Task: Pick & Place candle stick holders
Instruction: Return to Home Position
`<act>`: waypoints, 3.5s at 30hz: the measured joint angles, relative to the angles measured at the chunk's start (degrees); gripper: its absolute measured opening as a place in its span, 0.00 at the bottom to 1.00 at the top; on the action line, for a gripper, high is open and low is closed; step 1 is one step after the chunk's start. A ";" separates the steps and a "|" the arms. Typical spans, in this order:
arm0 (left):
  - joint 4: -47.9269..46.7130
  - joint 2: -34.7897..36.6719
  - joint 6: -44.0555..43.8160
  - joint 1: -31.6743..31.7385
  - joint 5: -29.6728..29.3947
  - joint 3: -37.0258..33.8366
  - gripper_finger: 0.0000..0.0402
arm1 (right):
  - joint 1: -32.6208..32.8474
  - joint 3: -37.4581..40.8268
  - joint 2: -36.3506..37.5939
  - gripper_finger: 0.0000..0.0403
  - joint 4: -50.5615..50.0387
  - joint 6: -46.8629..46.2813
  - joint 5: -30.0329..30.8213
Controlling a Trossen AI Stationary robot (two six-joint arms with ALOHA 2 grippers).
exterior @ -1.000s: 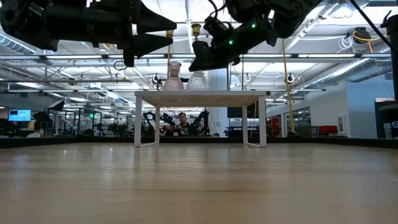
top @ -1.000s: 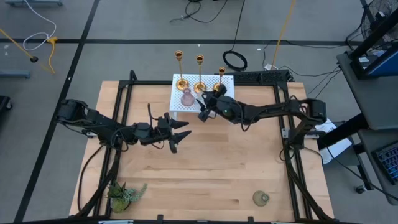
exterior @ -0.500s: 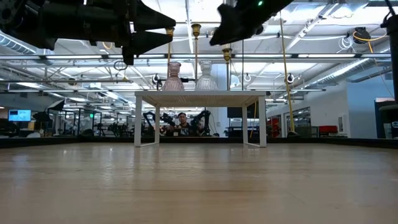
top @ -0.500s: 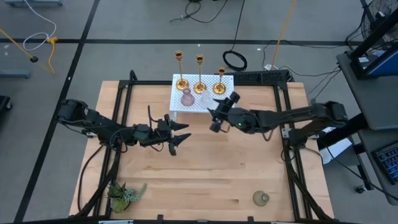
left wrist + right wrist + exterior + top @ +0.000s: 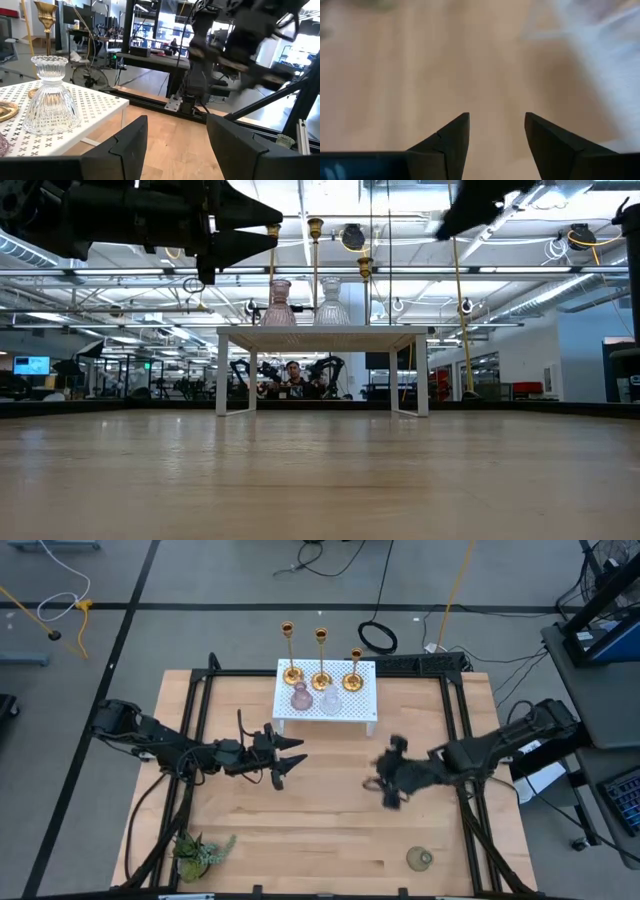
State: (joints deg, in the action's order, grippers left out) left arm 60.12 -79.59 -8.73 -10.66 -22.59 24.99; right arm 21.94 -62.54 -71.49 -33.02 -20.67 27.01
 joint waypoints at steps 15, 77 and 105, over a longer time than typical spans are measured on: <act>0.11 0.00 -0.02 0.04 0.00 0.00 0.52 | 23.56 0.00 0.11 0.45 -9.74 -31.21 -16.07; 4.42 0.00 0.74 7.54 0.20 0.02 0.52 | 36.85 34.53 0.09 0.45 39.98 -0.69 16.55; 3.86 0.02 0.42 6.75 0.22 0.07 0.52 | 34.33 34.53 0.09 0.45 46.52 -1.17 16.50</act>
State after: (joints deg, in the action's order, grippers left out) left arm 63.97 -79.57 -8.32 -3.90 -22.37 25.06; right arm 56.27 -28.01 -71.40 13.50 -21.84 43.51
